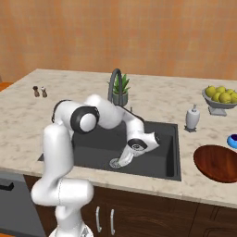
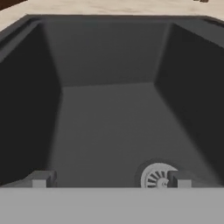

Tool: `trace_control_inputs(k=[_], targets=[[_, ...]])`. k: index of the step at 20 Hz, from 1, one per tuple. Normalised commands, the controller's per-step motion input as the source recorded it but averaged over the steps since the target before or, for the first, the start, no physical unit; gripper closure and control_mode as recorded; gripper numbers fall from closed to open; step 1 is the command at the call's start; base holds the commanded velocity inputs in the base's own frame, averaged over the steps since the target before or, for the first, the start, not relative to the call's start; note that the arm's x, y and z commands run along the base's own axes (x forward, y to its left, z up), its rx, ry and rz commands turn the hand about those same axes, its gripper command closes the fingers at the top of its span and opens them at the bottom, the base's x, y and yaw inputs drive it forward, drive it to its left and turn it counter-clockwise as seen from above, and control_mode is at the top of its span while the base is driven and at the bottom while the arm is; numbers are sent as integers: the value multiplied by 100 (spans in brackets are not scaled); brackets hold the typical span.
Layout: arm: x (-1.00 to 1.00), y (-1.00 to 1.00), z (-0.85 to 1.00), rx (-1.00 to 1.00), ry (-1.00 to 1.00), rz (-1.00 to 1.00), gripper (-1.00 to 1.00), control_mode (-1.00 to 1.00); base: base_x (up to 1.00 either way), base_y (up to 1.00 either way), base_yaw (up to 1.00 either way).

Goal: Pick the avocado from the sink and place it in the bowl. Then pick the bowl and place it in the microwave. Then close the microwave door and press the start button.

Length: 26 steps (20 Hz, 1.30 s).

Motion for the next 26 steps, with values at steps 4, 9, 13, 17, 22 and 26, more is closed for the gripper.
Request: trace_control_inputs(k=[4, 9, 13, 17, 22, 26], targets=[[37, -4, -23, 3, 3, 3, -100, -100, 0, 0, 0], [40, 0, -35, 0, 0, 1, -100, -100, 0, 0, 0], [7, 2, -39, 0, 0, 2, -100, -100, 0, 0, 0], [20, 2, -46, 0, -4, 3, -100, -100, 0, 0, 0], [26, 5, -32, 0, 0, 1, -100, -100, 0, 0, 0], [41, 8, -20, 0, 0, 0, -100, -100, 0, 0, 0]])
